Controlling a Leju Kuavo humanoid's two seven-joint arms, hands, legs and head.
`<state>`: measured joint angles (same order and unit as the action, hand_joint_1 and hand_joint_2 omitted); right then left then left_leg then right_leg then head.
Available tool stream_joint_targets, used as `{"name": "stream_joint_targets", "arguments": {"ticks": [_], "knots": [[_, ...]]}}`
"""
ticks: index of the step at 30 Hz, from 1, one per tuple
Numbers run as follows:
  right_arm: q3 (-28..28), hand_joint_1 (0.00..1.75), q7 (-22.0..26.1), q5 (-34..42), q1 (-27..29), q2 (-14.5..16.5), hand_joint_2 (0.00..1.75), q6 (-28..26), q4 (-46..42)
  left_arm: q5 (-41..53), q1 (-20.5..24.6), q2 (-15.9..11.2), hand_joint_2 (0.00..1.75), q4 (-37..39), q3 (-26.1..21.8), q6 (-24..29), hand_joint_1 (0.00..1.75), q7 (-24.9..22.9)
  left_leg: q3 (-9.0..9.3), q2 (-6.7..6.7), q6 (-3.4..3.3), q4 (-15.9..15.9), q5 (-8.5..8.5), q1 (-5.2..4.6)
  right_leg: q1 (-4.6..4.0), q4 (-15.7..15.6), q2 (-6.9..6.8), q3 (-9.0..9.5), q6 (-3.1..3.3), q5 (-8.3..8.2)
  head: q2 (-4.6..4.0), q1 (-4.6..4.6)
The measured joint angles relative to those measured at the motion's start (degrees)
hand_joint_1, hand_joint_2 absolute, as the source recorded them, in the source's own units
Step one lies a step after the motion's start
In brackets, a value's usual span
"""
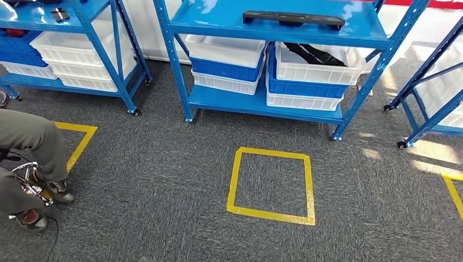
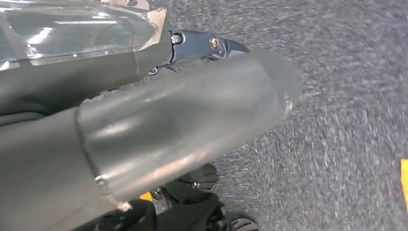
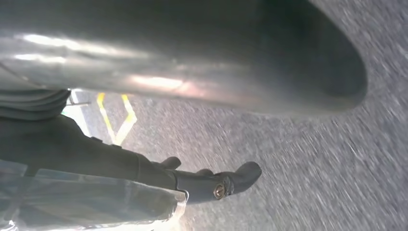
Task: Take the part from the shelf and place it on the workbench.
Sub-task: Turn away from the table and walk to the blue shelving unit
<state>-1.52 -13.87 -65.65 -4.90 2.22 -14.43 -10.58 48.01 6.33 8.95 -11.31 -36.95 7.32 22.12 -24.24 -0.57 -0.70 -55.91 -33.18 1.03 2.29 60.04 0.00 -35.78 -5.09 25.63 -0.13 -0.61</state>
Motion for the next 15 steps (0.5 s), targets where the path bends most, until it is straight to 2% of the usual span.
{"name": "stream_joint_targets", "arguments": {"ticks": [2, 3, 4, 5, 6, 7, 8, 9, 10, 11, 12, 14, 15], "knots": [[-0.02, 0.0, 0.01, -0.02, 0.2, -0.07, 0.0, 0.02, 0.03, 0.01, 0.17, 0.03, 0.0, -0.07, 0.01, 0.04, 0.0, 0.05, -0.21, -0.09, 0.52, -0.73, -0.17, 0.05, -0.18, -0.02, 0.27, 0.59, 2.29, 1.02, 0.0, -0.42], [-0.03, 0.0, 0.01, -0.03, 0.36, -0.05, 0.0, -0.02, 0.03, 0.01, 0.27, 0.03, 0.0, -0.12, 0.01, 0.05, 0.0, 0.07, -0.96, -0.08, 0.7, -2.31, 0.44, 0.23, -0.17, -0.17, 0.33, 1.06, 2.95, 1.42, 0.0, -0.66], [-0.04, 0.0, 0.0, -0.05, 0.48, -0.15, 0.0, -0.05, 0.02, 0.01, 0.42, 0.06, 0.0, -0.17, 0.01, 0.07, 0.0, 0.09, -2.71, -0.05, 0.93, -5.19, 1.36, 0.37, -0.25, -0.35, 0.41, 1.74, 3.52, 1.8, 0.0, -0.78], [-0.05, 0.0, 0.01, -0.08, 0.45, -0.15, 0.0, -0.08, 0.02, 0.02, 0.55, 0.08, 0.0, -0.22, 0.02, 0.06, 0.0, 0.11, -5.55, -0.02, 1.17, -9.31, 2.04, 0.46, -0.34, -0.62, 0.49, 2.61, 4.09, 2.28, 0.0, -0.88], [-0.05, 0.0, 0.01, -0.09, 0.42, -0.21, 0.0, -0.11, 0.02, 0.02, 0.59, 0.1, 0.0, -0.23, 0.02, 0.05, 0.0, 0.14, -8.71, 0.01, 1.36, -13.66, 1.98, 0.49, -0.45, -0.93, 0.55, 3.47, 4.52, 2.81, 0.0, -0.96], [-0.05, 0.0, 0.02, -0.1, 0.37, -0.23, 0.0, -0.11, 0.02, 0.03, 0.56, 0.11, 0.0, -0.24, 0.03, 0.04, 0.0, 0.14, -11.91, 0.03, 1.49, -17.24, 0.85, 0.47, -0.58, -1.17, 0.68, 4.43, 4.79, 3.41, 0.0, -1.02], [-0.06, 0.0, 0.02, -0.11, 0.35, -0.22, 0.0, -0.11, 0.02, 0.03, 0.46, 0.13, 0.0, -0.24, 0.03, 0.02, 0.0, 0.14, -14.65, 0.04, 1.48, -19.49, -0.89, 0.4, -0.7, -1.35, 0.89, 5.46, 4.96, 4.08, 0.0, -1.02], [-0.07, 0.0, -0.04, -0.14, 0.43, -0.21, 0.0, -0.12, 0.03, 0.05, 0.38, 0.17, 0.0, -0.24, 0.03, 0.0, 0.0, 0.14, -16.6, 0.06, 1.28, -20.09, -2.48, 0.27, -0.82, -1.45, 1.13, 6.52, 5.02, 4.81, 0.0, -1.03], [-0.07, 0.0, -0.14, -0.17, 0.52, -0.2, 0.0, -0.13, 0.03, 0.09, 0.37, 0.29, 0.0, -0.24, 0.03, -0.01, 0.0, 0.13, -17.87, 0.08, 0.89, -19.31, -3.3, 0.04, -0.98, -1.51, 1.36, 7.62, 5.06, 5.57, 0.0, -1.03], [-0.08, 0.0, -0.28, -0.21, 0.59, -0.19, 0.0, -0.15, 0.04, 0.13, 0.43, 0.44, 0.0, -0.24, 0.03, 0.03, 0.0, 0.08, -18.5, 0.13, 0.19, -17.18, -2.62, -0.33, -1.19, -1.57, 1.55, 8.64, 5.1, 6.36, 0.0, -1.03], [-0.08, 0.0, -0.42, -0.25, 0.65, -0.17, 0.0, -0.16, 0.04, 0.19, 0.52, 0.62, 0.0, -0.24, 0.03, 0.11, 0.0, -0.05, -18.68, 0.24, -0.81, -14.19, -0.37, -0.86, -1.36, -1.69, 1.68, 9.63, 5.14, 7.13, 0.0, -1.07], [-0.09, 0.0, -0.54, -0.31, 0.73, 0.11, 0.0, -0.18, 0.14, 0.25, 0.62, 0.83, 0.0, -0.24, 0.03, 0.42, 0.0, -0.38, -18.26, 1.16, -3.37, -7.33, 8.23, -2.41, -1.57, -2.3, 2.01, 11.31, 5.05, 8.56, 0.0, -0.98], [-0.09, 0.0, -0.54, -0.34, 0.69, 0.31, 0.0, -0.19, 0.19, 0.28, 0.64, 0.93, 0.0, -0.25, 0.03, 0.55, 0.0, -0.52, -17.71, 1.53, -4.2, -5.03, 11.33, -3.05, -1.67, -2.98, 2.12, 12.08, 4.92, 9.15, 0.0, -0.99]]}}
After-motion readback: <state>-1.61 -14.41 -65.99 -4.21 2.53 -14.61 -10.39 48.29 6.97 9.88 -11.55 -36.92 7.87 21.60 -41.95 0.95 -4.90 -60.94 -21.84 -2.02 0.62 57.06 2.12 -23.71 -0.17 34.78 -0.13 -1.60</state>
